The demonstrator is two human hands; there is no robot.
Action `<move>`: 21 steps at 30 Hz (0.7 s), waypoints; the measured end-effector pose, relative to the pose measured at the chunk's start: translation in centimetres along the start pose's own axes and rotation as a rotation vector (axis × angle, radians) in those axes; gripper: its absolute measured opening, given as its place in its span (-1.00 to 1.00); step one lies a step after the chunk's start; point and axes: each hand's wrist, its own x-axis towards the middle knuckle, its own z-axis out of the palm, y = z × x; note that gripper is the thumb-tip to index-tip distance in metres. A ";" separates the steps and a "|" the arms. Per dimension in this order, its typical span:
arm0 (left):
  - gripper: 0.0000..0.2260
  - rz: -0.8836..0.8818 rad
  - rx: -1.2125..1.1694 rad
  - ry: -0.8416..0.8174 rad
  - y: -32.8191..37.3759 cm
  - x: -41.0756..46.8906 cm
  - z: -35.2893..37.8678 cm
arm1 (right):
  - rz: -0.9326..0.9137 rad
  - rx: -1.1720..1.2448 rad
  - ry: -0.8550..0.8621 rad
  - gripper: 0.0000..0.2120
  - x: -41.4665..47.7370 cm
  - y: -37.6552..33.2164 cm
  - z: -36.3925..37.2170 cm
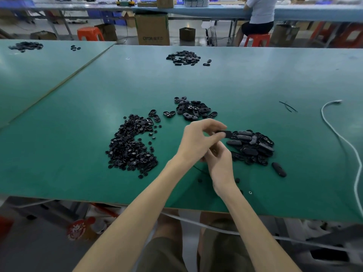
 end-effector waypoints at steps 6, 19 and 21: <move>-0.80 -0.066 0.008 -0.181 1.6 2.8 3.9 | 0.047 -0.011 0.044 -0.75 -0.2 -0.7 0.1; -0.87 -0.271 0.636 -0.077 -1.1 0.7 -7.7 | 0.015 -0.060 0.020 -0.83 0.2 0.6 -0.1; -0.91 -0.343 0.790 -0.065 -1.3 0.3 -9.7 | 0.019 -0.052 0.012 -0.84 0.2 0.6 -0.1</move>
